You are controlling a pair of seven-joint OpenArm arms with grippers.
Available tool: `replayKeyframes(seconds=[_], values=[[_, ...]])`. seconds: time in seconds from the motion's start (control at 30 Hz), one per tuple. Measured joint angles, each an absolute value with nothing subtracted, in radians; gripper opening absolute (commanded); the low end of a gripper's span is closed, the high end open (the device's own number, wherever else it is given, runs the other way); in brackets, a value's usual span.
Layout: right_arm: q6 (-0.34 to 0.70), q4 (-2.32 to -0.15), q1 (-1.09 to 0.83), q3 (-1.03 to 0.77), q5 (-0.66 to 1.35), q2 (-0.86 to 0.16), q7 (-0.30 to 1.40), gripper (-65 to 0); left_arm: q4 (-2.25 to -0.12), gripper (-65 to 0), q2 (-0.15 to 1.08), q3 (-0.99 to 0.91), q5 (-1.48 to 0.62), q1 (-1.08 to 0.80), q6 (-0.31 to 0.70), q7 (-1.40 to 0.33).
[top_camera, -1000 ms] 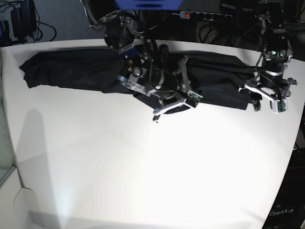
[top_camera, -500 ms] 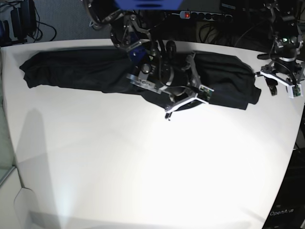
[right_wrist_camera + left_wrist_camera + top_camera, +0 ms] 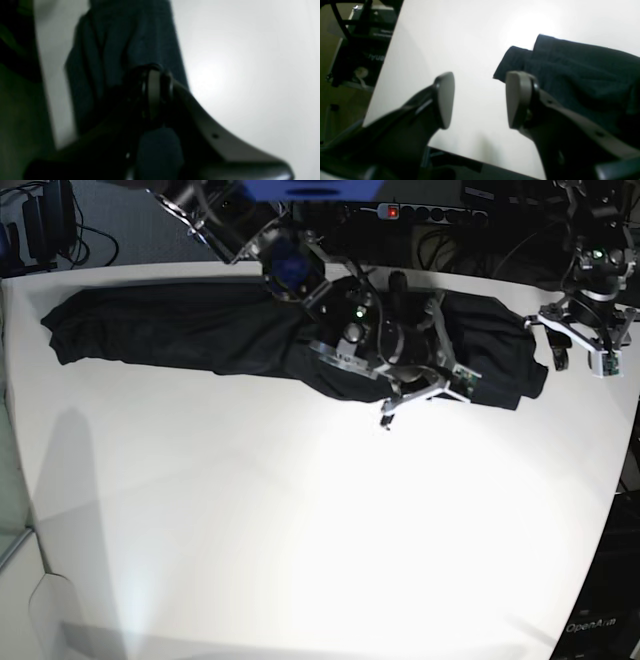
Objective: Fold the T-shirt properly
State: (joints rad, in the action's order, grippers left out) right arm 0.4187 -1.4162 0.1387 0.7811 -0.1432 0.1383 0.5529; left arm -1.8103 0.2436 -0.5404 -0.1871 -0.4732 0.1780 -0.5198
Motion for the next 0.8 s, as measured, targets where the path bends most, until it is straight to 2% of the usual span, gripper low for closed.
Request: replayKeyframes(seconds=[0.13,0.37,0.57,0.7,0.8], values=[[0.343,-1.4,0.188,0.782,-0.036,0.138,0.554,-64.6,-1.81,-32.7,0.244,-0.541,-0.187,-0.474,0.178,-0.521],[0.335,-1.399,0.237,0.783,0.113,0.139,0.538,-64.6,-1.81,-32.7,0.243,-0.541,-0.187,-0.487,0.18,-0.522],[0.324,-1.399,0.227,0.897,0.137,0.135,0.508,-64.6,-1.809,-32.7,0.244,-0.541,-0.186,-0.487,0.18,-0.522],[0.251,-1.399,0.229,0.953,0.138,0.142,0.496,-64.5,-1.809,-32.7,0.247,-0.541,-0.186,-0.487,0.18,-0.523],[0.237,-1.399,0.234,0.968,0.139,0.139,0.467,-64.4,-1.808,-32.7,0.253,-0.541,-0.179,-0.487,0.18,-0.522]])
